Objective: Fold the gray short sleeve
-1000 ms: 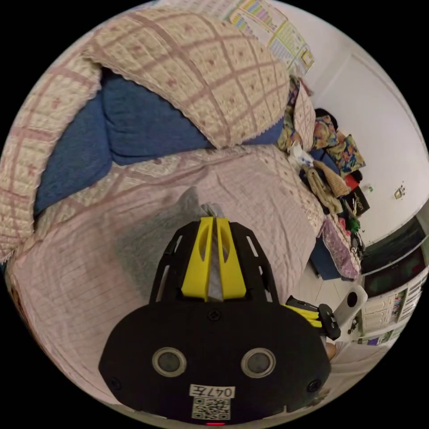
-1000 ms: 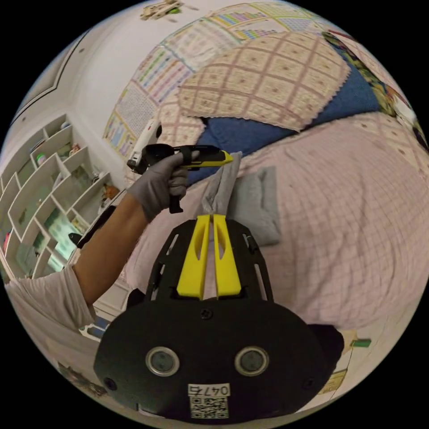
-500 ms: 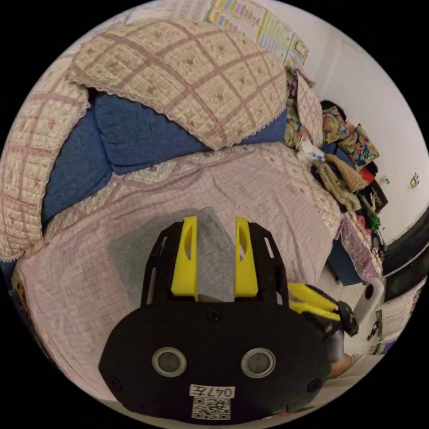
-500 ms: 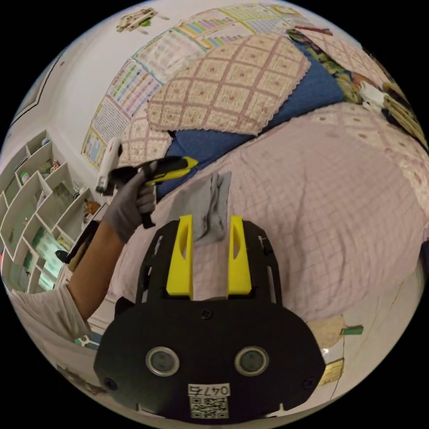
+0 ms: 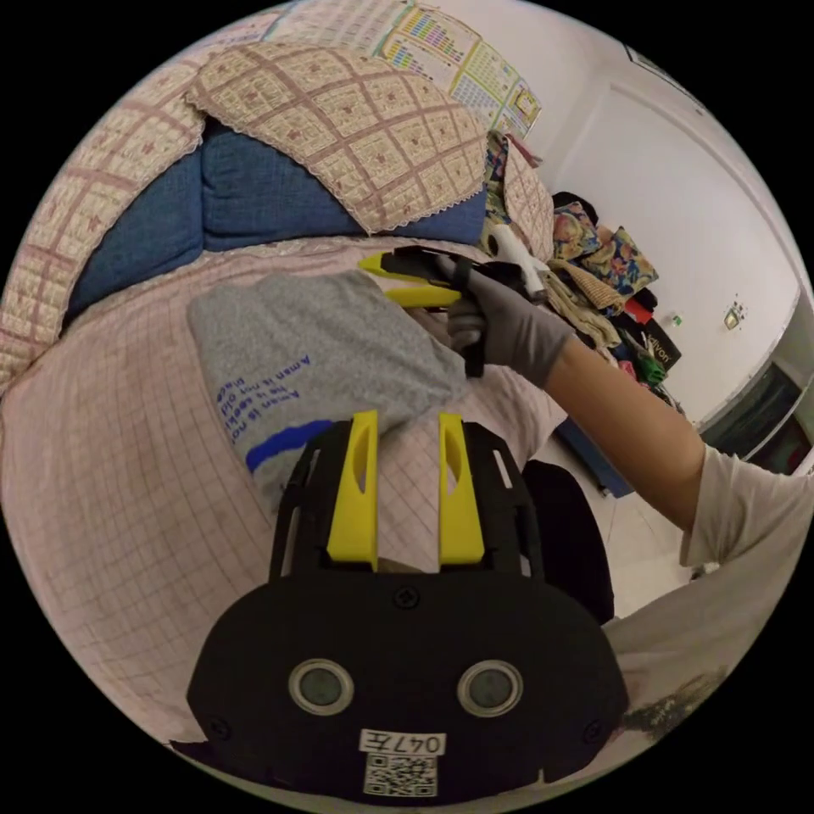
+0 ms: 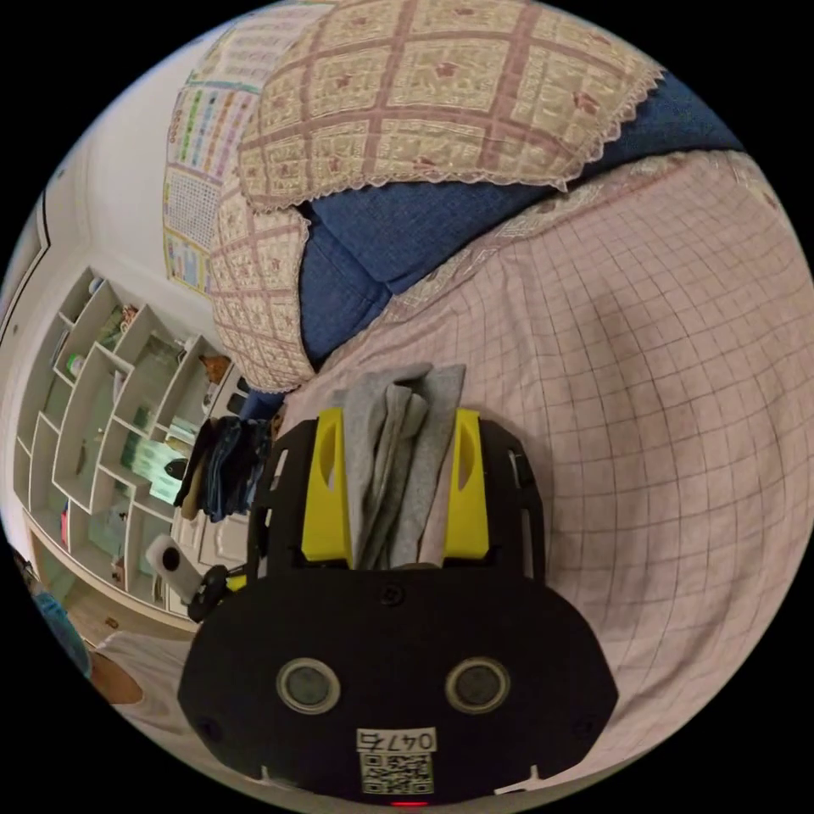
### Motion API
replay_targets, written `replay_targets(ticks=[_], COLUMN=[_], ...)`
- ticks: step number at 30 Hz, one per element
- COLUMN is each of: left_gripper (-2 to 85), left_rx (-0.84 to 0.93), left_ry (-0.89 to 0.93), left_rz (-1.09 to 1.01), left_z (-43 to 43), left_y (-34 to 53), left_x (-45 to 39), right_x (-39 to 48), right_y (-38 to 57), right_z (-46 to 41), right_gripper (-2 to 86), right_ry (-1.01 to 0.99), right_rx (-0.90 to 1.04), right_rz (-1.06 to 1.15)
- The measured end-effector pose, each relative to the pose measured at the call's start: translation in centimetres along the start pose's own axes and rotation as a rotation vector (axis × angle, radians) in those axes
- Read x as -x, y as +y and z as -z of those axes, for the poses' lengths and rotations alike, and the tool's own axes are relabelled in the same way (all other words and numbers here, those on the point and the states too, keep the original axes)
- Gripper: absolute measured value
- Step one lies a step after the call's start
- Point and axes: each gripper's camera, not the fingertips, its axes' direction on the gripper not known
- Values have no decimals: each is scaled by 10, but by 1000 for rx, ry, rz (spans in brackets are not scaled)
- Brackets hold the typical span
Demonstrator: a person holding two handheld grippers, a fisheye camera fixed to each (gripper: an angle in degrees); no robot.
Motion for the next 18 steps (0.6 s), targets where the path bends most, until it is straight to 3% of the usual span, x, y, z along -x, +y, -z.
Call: replay_targets(ticks=[12,18], left_gripper=[84,76], left_rx=[-36,-79], left_ry=[-85,-124], left_rz=[26,-6], left_z=[80,119], left_y=[-23,-42], left_x=[89,125], right_x=[-2,79], right_y=[-23,23], right_z=[49,163], right_gripper=[9,0], right_ry=[-32,122], right_rx=[114,-30], right_rz=[123,354])
